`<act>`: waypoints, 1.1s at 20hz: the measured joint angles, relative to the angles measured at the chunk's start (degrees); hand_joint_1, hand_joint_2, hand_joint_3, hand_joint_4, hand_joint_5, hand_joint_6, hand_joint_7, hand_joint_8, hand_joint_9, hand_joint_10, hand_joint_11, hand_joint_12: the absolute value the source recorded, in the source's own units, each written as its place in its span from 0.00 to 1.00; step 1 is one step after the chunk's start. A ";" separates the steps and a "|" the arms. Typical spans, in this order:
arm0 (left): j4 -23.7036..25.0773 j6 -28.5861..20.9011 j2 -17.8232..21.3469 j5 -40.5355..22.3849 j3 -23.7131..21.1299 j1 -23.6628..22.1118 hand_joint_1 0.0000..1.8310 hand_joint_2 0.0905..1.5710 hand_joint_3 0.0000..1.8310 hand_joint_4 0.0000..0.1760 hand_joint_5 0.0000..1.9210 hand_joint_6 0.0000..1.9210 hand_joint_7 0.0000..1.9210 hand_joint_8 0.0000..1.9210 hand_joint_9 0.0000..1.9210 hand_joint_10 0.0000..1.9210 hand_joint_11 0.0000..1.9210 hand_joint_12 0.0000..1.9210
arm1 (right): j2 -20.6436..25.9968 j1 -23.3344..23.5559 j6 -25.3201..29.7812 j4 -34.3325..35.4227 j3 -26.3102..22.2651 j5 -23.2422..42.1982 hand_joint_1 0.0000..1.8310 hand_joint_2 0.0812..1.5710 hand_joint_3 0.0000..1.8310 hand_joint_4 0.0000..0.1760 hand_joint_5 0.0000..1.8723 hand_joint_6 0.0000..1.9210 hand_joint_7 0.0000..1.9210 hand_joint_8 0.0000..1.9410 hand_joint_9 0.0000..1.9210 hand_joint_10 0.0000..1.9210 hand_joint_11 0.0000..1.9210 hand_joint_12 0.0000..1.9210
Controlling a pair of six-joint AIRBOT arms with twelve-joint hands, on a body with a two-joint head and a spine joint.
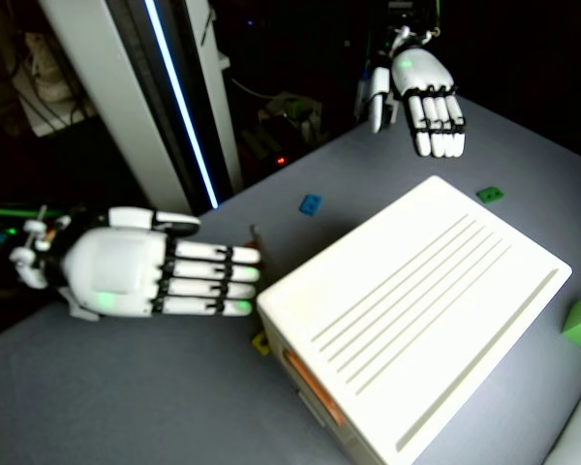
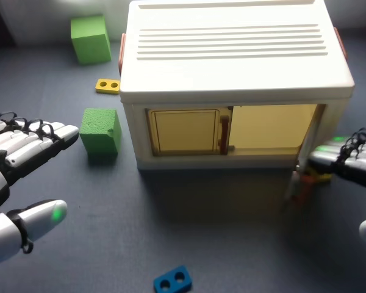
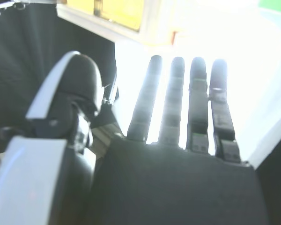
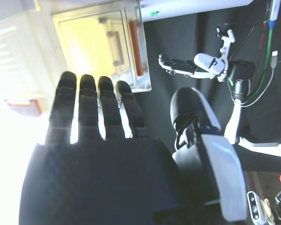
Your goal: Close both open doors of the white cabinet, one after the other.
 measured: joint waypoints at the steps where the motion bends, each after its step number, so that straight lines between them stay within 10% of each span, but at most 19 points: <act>1: -0.11 0.00 0.00 -0.07 -0.02 0.15 0.00 0.89 0.00 0.00 0.04 0.00 0.07 0.00 0.08 0.00 0.00 0.24 | -0.42 0.46 0.07 -0.63 0.02 -0.35 0.00 0.92 0.00 0.00 0.00 0.00 0.00 0.00 0.00 0.00 0.00 0.00; 22: -1.75 0.02 0.07 -2.69 -1.25 3.32 0.00 0.89 0.00 0.00 0.02 0.00 0.03 0.00 0.03 0.00 0.00 0.15 | -5.55 8.39 3.06 -4.55 2.69 -2.86 0.00 0.93 0.00 0.00 0.00 0.00 0.00 0.00 0.00 0.00 0.00 0.00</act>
